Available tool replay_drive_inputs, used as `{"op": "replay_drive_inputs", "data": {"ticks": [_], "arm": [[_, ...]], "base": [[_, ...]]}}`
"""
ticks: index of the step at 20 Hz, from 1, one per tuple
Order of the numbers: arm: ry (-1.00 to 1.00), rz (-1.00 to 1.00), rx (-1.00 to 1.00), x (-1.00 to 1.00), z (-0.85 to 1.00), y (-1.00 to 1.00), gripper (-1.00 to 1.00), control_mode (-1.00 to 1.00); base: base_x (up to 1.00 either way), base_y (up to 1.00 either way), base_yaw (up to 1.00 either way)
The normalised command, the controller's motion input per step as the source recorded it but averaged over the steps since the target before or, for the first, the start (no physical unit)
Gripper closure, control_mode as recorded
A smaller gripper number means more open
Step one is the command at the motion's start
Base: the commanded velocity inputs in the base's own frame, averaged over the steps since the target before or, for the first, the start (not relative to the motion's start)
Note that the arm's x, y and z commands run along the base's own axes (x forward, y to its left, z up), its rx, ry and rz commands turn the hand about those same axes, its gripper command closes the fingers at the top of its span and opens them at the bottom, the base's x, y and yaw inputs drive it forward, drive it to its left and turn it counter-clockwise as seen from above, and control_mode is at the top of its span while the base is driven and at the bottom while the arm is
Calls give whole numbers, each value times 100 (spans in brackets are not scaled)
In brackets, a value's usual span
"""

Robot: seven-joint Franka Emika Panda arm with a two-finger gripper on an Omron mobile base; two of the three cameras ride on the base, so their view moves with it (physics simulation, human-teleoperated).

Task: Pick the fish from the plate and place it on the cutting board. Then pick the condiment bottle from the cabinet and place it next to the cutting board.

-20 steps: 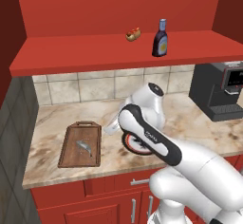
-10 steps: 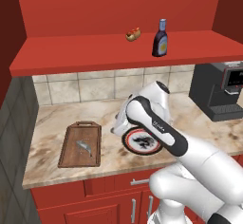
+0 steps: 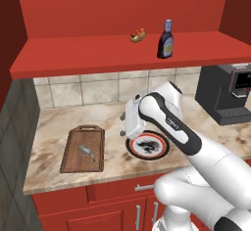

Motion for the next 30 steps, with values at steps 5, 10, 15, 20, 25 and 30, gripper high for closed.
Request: {"op": "replay_drive_inputs", "data": {"ticks": [5, 10, 15, 20, 25, 30], "arm": [[-16, 8, 0, -26, 28, -5, -100, -100], [-15, 6, 0, -30, 27, -4, -100, -100], [-12, 5, 0, -27, 23, -7, -100, -100], [-8, 3, 1, -20, 22, -9, -100, -100], [-4, 1, 5, -8, 27, -15, -100, -100], [-1, 0, 10, -2, 35, -17, -100, -100]], "base": [[0, 0, 0], [0, 0, 0], [0, 0, 0], [0, 0, 0], [0, 0, 0], [0, 0, 0]]}}
